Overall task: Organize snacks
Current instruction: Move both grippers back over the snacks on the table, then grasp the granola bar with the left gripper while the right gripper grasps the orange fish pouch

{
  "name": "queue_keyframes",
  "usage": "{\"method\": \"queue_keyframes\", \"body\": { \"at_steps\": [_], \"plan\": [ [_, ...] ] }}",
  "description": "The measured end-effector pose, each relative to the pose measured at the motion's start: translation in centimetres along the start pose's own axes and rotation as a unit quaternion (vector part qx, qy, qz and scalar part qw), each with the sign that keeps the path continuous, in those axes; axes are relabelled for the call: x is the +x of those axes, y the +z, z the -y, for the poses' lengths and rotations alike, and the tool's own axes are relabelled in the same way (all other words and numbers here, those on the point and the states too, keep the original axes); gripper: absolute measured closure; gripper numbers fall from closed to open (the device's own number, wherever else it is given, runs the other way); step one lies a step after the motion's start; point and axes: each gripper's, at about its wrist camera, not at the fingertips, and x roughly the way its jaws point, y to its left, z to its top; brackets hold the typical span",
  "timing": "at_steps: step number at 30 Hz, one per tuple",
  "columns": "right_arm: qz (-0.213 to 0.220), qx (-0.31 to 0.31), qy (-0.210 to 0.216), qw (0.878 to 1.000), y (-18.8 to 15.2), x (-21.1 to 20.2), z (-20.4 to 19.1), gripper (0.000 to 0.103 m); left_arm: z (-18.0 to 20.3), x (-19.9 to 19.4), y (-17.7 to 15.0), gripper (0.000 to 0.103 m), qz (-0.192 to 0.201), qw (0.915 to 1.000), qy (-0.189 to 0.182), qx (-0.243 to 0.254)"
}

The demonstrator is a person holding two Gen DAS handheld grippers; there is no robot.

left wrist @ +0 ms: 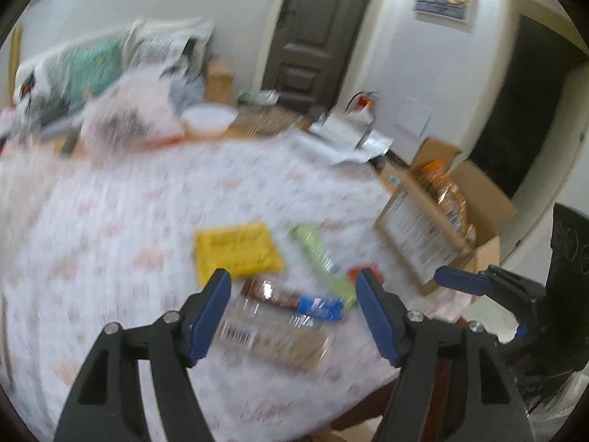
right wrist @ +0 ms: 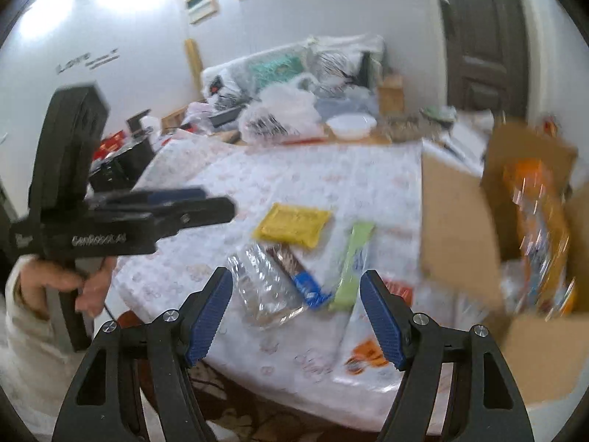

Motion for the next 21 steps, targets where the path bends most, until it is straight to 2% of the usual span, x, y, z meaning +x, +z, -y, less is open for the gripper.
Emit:
{"method": "queue_keyframes", "body": {
  "at_steps": [2, 5, 9, 16, 17, 18, 21],
  "plan": [
    [-0.003, 0.031, -0.019, 0.999, -1.6, 1.0, 0.6, 0.034, -1.8, 1.1, -1.8, 0.036, -0.017, 0.9992, -0.005, -0.036],
    [-0.021, 0.063, -0.078, 0.995, -3.8, 3.4, 1.9, 0.034, -3.4, 2.7, -3.8, 0.036, -0.036, 0.9968, -0.01, -0.071],
    [-0.028, 0.054, -0.154, 0.986, -5.7, 5.3, 3.3, 0.034, -4.4, 4.4, -5.4, 0.036, -0.055, 0.9935, -0.01, -0.099],
    [-0.024, 0.025, -0.185, 0.982, -6.3, 6.6, 4.7, 0.031, -3.8, 6.4, -5.7, 0.036, -0.07, 0.9921, -0.014, -0.103],
    [-0.021, 0.022, -0.183, 0.983, -6.4, 6.7, 4.7, 0.032, -3.6, 6.5, -5.6, 0.035, -0.071, 0.9923, -0.012, -0.101],
    [-0.017, 0.021, -0.183, 0.983, -6.4, 6.7, 4.7, 0.038, -3.5, 6.6, -5.5, 0.035, -0.072, 0.9923, -0.013, -0.1],
    [-0.013, 0.021, -0.181, 0.983, -6.4, 6.7, 4.9, 0.038, -3.0, 7.0, -5.2, 0.03, -0.074, 0.9931, -0.008, -0.091]
  ]
}}
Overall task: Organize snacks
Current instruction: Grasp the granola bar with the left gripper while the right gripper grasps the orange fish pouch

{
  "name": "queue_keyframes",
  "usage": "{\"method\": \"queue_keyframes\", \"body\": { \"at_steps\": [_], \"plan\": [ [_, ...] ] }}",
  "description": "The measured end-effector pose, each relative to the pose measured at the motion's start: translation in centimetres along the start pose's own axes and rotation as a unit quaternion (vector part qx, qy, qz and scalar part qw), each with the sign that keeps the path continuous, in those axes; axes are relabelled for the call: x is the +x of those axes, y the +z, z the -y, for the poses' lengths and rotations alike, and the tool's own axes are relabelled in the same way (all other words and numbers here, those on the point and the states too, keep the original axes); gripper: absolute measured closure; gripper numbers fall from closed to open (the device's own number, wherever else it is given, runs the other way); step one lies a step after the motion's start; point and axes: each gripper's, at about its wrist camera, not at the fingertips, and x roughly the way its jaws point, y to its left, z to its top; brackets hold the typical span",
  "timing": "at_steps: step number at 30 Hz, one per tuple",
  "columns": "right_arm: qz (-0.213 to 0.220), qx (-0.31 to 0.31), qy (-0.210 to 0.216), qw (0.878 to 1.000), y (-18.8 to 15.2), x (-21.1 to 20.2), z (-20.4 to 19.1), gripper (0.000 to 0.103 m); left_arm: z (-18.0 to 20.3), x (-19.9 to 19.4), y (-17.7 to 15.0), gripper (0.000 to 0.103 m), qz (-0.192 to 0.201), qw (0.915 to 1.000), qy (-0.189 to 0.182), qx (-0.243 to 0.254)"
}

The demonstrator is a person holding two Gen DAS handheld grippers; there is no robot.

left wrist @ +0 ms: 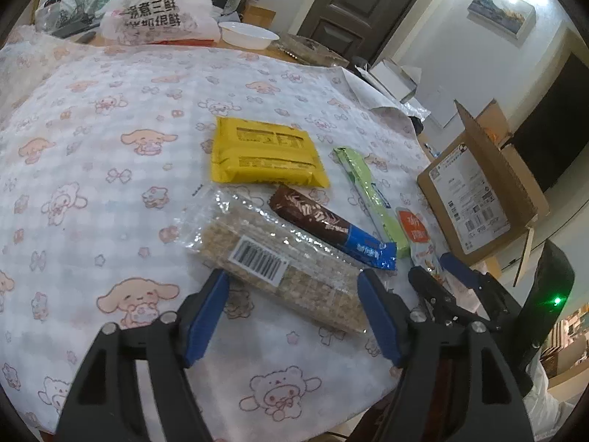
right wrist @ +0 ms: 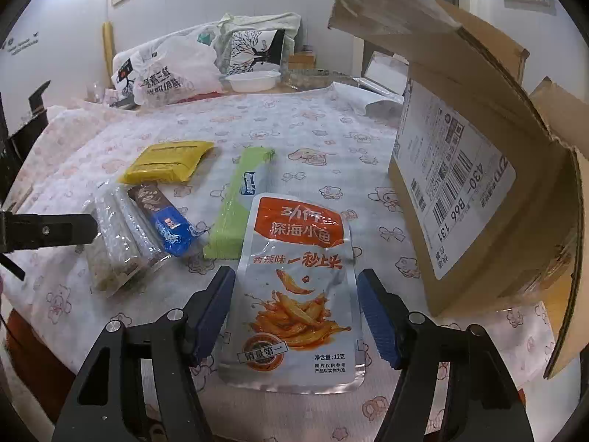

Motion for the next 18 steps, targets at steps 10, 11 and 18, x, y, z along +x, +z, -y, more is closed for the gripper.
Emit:
{"method": "queue_keyframes", "body": {
  "at_steps": [10, 11, 18],
  "plan": [
    [0.015, -0.009, 0.012, 1.0, -0.5, -0.4, 0.0, 0.038, 2.3, 2.5, 1.8, 0.023, 0.011, 0.9962, 0.083, 0.023],
    [0.016, -0.011, 0.013, 1.0, -0.5, -0.4, 0.0, 0.038, 2.6, 2.8, 1.8, 0.024, 0.015, 0.9946, 0.098, 0.029],
    [0.024, -0.016, 0.019, 0.999, -0.9, -0.6, 0.1, 0.038, 3.1, 2.6, 1.0, 0.044, 0.023, 0.9875, 0.139, 0.07]
  ]
}}
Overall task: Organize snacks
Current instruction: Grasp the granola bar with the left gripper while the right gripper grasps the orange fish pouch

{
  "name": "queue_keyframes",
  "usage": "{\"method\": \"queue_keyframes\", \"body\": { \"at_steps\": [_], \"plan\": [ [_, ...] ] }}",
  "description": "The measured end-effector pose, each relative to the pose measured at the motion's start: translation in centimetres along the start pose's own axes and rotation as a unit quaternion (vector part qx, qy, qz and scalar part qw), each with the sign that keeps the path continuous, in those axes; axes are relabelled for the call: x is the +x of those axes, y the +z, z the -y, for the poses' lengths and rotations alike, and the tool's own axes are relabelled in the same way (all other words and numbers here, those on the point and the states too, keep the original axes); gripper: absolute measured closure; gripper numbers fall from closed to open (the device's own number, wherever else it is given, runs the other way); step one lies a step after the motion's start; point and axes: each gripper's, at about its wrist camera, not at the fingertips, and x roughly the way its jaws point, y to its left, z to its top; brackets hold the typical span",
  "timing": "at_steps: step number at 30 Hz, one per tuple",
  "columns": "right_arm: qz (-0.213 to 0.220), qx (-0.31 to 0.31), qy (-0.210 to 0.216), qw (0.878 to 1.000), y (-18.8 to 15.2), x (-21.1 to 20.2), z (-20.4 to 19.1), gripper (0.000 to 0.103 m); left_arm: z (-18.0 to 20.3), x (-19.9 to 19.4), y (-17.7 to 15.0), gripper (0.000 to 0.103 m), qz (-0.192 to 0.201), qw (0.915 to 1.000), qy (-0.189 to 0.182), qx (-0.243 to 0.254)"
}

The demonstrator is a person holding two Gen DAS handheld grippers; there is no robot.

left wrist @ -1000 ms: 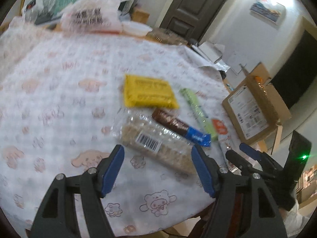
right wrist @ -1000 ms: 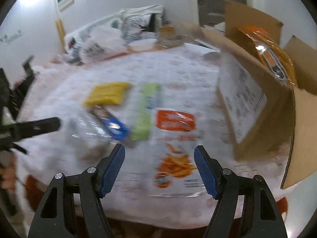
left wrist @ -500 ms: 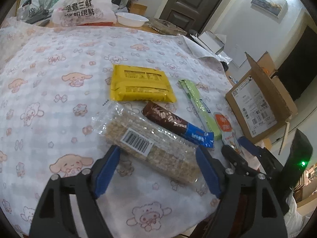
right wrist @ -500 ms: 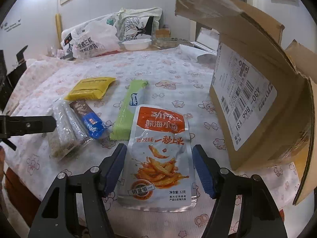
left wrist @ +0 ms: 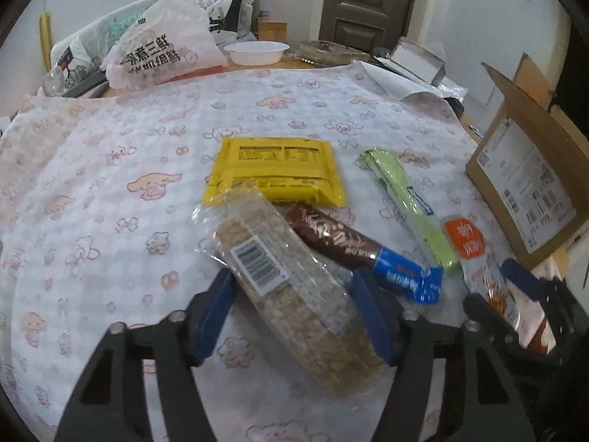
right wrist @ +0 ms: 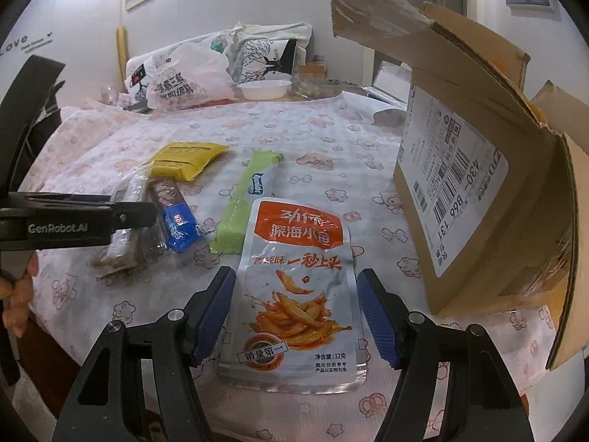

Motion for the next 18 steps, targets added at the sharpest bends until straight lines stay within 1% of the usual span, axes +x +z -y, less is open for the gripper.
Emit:
{"method": "queue_keyframes", "body": {
  "at_steps": [2, 5, 8, 9, 10, 12, 16, 18],
  "plan": [
    [0.001, 0.001, 0.002, 1.0, -0.1, -0.1, 0.1, 0.038, -0.5, -0.4, -0.4, 0.046, -0.004, 0.9999, -0.007, 0.008],
    [0.001, 0.004, 0.003, 1.0, 0.0, -0.2, 0.2, 0.038, -1.9, -1.3, -1.2, 0.047, -0.01, 0.9999, -0.005, 0.009],
    [0.0, 0.006, -0.005, 1.0, -0.1, -0.3, 0.3, 0.038, -3.7, -2.0, -1.9, 0.047, -0.02, 0.9995, 0.023, 0.003],
    [0.001, 0.008, -0.008, 1.0, -0.1, -0.3, 0.3, 0.038, -3.9, -2.2, -2.2, 0.049, -0.019, 0.9995, 0.023, -0.001],
    [0.001, 0.008, -0.01, 1.0, -0.1, -0.3, 0.3, 0.038, -4.4, -2.4, -2.3, 0.051, -0.019, 0.9996, 0.02, -0.005],
    [0.004, 0.005, -0.011, 1.0, -0.1, -0.3, 0.2, 0.038, -4.7, -2.6, -2.5, 0.064, -0.017, 0.9995, 0.026, -0.005],
    [0.003, 0.005, -0.011, 1.0, 0.1, -0.2, 0.1, 0.038, -4.9, -2.3, -2.2, 0.065, -0.014, 0.9995, 0.029, -0.006],
    [0.004, 0.005, -0.014, 1.0, 0.1, -0.2, 0.1, 0.038, -4.8, -2.2, -2.0, 0.064, -0.014, 0.9994, 0.031, -0.005]
  ]
}}
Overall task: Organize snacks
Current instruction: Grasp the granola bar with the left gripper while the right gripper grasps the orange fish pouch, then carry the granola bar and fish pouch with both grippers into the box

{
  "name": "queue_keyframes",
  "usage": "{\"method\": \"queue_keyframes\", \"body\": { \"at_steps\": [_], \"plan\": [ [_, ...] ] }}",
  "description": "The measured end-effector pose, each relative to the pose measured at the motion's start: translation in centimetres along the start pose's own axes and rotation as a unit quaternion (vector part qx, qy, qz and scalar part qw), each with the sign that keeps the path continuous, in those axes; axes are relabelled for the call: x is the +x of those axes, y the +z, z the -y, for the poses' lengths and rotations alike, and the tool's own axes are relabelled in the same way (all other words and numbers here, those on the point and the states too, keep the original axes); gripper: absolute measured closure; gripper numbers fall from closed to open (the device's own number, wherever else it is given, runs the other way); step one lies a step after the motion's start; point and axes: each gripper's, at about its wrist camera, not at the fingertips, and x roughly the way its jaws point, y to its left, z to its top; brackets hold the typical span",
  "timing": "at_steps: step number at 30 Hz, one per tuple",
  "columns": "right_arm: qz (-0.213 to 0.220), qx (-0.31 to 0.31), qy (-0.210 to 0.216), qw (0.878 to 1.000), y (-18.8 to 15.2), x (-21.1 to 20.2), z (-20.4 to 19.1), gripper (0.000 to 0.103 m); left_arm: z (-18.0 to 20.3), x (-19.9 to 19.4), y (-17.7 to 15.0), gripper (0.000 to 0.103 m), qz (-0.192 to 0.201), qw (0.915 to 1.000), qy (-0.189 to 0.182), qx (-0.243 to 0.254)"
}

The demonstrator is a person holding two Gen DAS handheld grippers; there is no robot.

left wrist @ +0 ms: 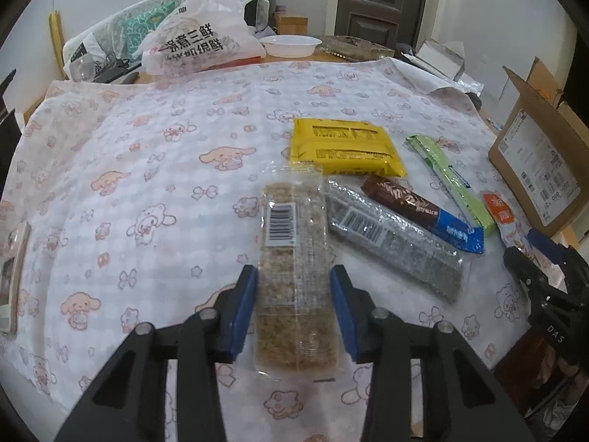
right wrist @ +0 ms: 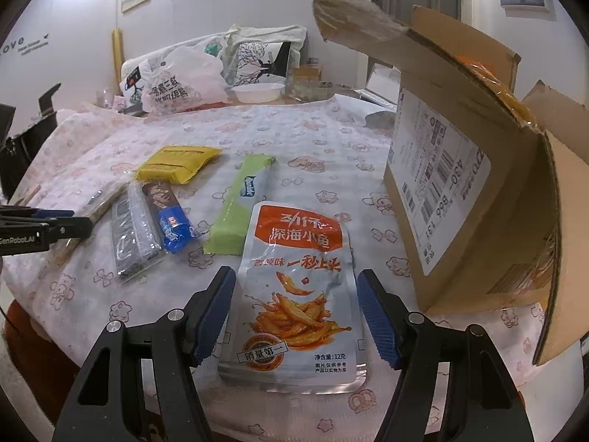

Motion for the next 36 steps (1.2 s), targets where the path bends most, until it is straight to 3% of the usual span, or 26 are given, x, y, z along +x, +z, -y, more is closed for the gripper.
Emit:
{"method": "queue_keyframes", "body": {
  "at_steps": [5, 8, 11, 16, 23, 29, 36],
  "plan": [
    [-0.009, -0.007, -0.001, 1.0, 0.3, 0.7, -0.1, 0.034, 0.3, 0.7, 0.7, 0.056, 0.001, 1.0, 0.003, 0.001],
    [-0.005, -0.003, 0.001, 1.0, 0.5, 1.1, 0.0, 0.034, 0.6, 1.2, 1.0, 0.057, 0.008, 0.9998, 0.014, 0.013],
    [0.001, -0.001, 0.002, 1.0, 0.6, 1.4, 0.1, 0.038, 0.3, 1.3, 1.2, 0.065, 0.013, 0.9998, 0.017, 0.006],
    [0.009, -0.01, -0.002, 1.0, 0.8, 1.1, -0.2, 0.045, 0.0, 1.0, 1.1, 0.065, 0.014, 0.9998, 0.01, -0.002],
    [0.024, -0.014, 0.01, 1.0, 1.2, -0.8, -1.0, 0.045, -1.6, -1.4, 0.8, 0.065, 0.036, 0.9991, 0.003, -0.024],
    [0.049, -0.043, 0.062, 0.996, 2.4, -3.1, -3.3, 0.045, -2.3, -4.8, 0.8, 0.065, 0.073, 0.9969, -0.007, -0.03],
    [0.094, -0.084, 0.144, 0.982, 6.6, -6.5, -6.8, 0.044, -1.7, -10.0, 3.1, 0.065, 0.13, 0.9905, -0.04, -0.015]
  ]
}}
